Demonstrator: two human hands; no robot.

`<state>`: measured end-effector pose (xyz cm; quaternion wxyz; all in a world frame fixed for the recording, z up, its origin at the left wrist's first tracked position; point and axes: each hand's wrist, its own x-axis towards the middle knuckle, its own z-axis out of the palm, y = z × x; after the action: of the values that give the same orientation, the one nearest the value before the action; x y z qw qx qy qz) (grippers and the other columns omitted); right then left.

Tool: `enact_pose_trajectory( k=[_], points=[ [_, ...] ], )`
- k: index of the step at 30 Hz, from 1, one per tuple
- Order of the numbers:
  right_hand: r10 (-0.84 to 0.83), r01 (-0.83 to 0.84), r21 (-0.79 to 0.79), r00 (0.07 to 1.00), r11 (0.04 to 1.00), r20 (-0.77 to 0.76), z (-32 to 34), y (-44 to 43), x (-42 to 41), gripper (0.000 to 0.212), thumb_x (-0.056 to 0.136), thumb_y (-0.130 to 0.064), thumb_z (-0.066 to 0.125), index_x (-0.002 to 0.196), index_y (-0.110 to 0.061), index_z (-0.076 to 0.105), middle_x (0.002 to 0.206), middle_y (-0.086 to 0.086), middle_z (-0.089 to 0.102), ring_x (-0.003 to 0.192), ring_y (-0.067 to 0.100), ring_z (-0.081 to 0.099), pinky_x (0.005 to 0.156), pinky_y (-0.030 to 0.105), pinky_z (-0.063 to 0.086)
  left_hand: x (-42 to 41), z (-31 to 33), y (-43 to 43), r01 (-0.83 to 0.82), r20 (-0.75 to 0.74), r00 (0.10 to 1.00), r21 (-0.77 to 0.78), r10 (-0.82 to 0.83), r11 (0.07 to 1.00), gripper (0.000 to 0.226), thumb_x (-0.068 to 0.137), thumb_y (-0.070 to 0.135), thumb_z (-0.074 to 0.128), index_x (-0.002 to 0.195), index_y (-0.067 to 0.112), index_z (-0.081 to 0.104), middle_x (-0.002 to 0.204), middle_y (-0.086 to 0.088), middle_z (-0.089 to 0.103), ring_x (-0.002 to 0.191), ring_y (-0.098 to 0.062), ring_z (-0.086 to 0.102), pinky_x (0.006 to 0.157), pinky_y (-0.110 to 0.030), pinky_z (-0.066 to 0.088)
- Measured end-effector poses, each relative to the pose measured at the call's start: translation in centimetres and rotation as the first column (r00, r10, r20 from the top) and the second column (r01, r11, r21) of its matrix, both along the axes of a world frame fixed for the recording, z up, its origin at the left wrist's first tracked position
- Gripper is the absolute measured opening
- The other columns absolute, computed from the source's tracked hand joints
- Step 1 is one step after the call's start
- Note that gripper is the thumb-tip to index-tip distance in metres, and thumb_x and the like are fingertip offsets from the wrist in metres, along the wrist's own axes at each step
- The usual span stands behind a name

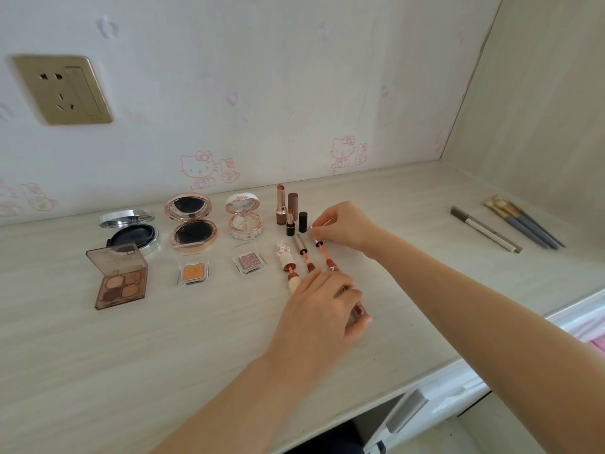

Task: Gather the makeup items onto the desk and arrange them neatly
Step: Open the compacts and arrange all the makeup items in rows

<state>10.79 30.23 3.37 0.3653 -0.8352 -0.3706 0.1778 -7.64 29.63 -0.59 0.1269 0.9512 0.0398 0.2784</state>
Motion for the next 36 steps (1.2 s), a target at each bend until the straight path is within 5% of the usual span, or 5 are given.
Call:
enact_pose_trajectory(
  k=[13,20,27,31,36],
  points=[
    [0.024,-0.025,0.022,0.998,0.999,0.059,0.2,-1.8,-0.2,0.021,0.085,-0.026,0.066,0.102,-0.015,0.071,0.102,-0.004,0.068,0.096,0.011,0.060,0.081,0.025,0.048,0.0,0.0,0.0,-0.001,-0.012,1.000,-0.035,0.001,0.999,0.034,0.084,0.040,0.065,0.110,0.018,0.068,0.111,0.006,0.062,0.108,-0.011,0.055,0.109,-0.026,0.032],
    [0.037,-0.034,-0.022,0.977,0.999,0.209,-0.5,-5.8,-0.5,0.021,0.090,-0.022,0.057,0.109,-0.020,0.067,0.110,-0.004,0.066,0.105,0.011,0.058,0.088,0.023,0.044,-0.2,0.0,-0.1,0.007,-0.011,1.000,-0.013,-0.007,1.000,0.034,0.083,0.041,0.064,0.108,0.019,0.069,0.112,0.008,0.061,0.112,-0.012,0.054,0.109,-0.034,0.038],
    [0.051,-0.035,-0.052,0.930,0.998,0.365,-1.5,-11.8,-1.2,0.027,0.091,-0.021,0.055,0.117,-0.021,0.063,0.118,-0.002,0.061,0.108,0.015,0.056,0.088,0.018,0.037,0.2,1.4,-1.5,0.004,-0.006,1.000,0.055,-0.004,0.998,0.027,0.083,0.038,0.062,0.095,0.017,0.072,0.119,0.006,0.060,0.122,-0.014,0.049,0.098,-0.028,0.040],
    [0.038,-0.013,-0.059,0.893,0.998,0.449,-2.1,-15.5,-0.9,0.026,0.090,-0.015,0.057,0.115,-0.016,0.064,0.114,0.001,0.063,0.103,0.017,0.059,0.079,0.010,0.032,2.5,2.6,-2.5,0.068,-0.071,0.995,0.008,-0.067,0.998,0.028,0.090,0.031,0.054,0.108,0.016,0.068,0.123,0.006,0.057,0.123,-0.010,0.041,0.098,-0.030,0.041],
    [-0.040,0.073,-0.050,0.879,0.996,0.475,-2.5,-19.7,0.3,0.025,0.091,-0.016,0.057,0.115,-0.018,0.065,0.113,-0.002,0.063,0.103,0.015,0.058,0.086,0.017,0.039,6.9,3.0,-3.1,0.109,-0.182,0.976,-0.068,-0.120,0.992,0.028,0.092,0.025,0.050,0.117,0.019,0.063,0.123,0.008,0.057,0.123,-0.010,0.040,0.096,-0.029,0.041]
  ],
)
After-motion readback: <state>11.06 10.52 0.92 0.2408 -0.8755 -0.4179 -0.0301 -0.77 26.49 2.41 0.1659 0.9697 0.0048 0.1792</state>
